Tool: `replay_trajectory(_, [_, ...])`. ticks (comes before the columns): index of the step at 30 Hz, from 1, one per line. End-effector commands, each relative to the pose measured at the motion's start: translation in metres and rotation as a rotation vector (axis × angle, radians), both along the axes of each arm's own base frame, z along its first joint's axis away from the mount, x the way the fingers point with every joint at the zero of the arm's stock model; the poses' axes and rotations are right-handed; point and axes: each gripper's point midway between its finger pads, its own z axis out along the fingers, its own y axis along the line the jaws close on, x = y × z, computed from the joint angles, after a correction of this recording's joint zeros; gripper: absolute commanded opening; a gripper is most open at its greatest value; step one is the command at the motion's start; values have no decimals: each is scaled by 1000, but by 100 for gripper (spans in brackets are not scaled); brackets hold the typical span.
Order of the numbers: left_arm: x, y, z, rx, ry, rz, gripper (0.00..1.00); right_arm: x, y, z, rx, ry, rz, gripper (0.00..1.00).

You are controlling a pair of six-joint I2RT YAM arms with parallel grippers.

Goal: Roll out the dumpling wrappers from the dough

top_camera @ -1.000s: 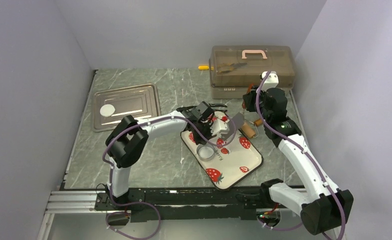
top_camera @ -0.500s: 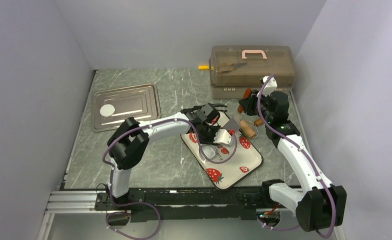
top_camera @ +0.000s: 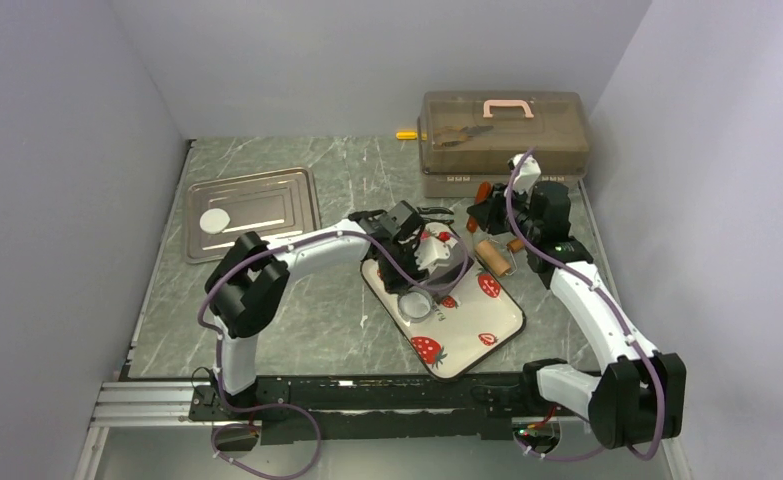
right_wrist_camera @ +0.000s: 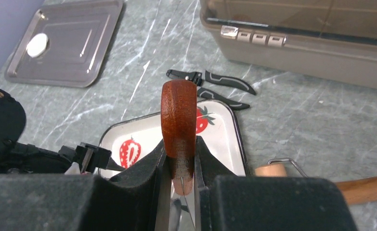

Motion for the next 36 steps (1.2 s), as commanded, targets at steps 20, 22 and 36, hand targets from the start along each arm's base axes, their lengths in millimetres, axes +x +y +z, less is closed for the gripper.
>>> replay_trajectory(20, [5, -23, -2, -15, -239, -182, 0, 10, -15, 60, -62, -193, -56, 0])
replay_trajectory(22, [5, -26, -5, -8, -272, -247, 0, 7, -14, 67, -12, -225, -71, 0])
replay_trajectory(36, [-3, -29, -23, 23, -280, -356, 0, -3, 15, 5, 175, -99, 14, 0])
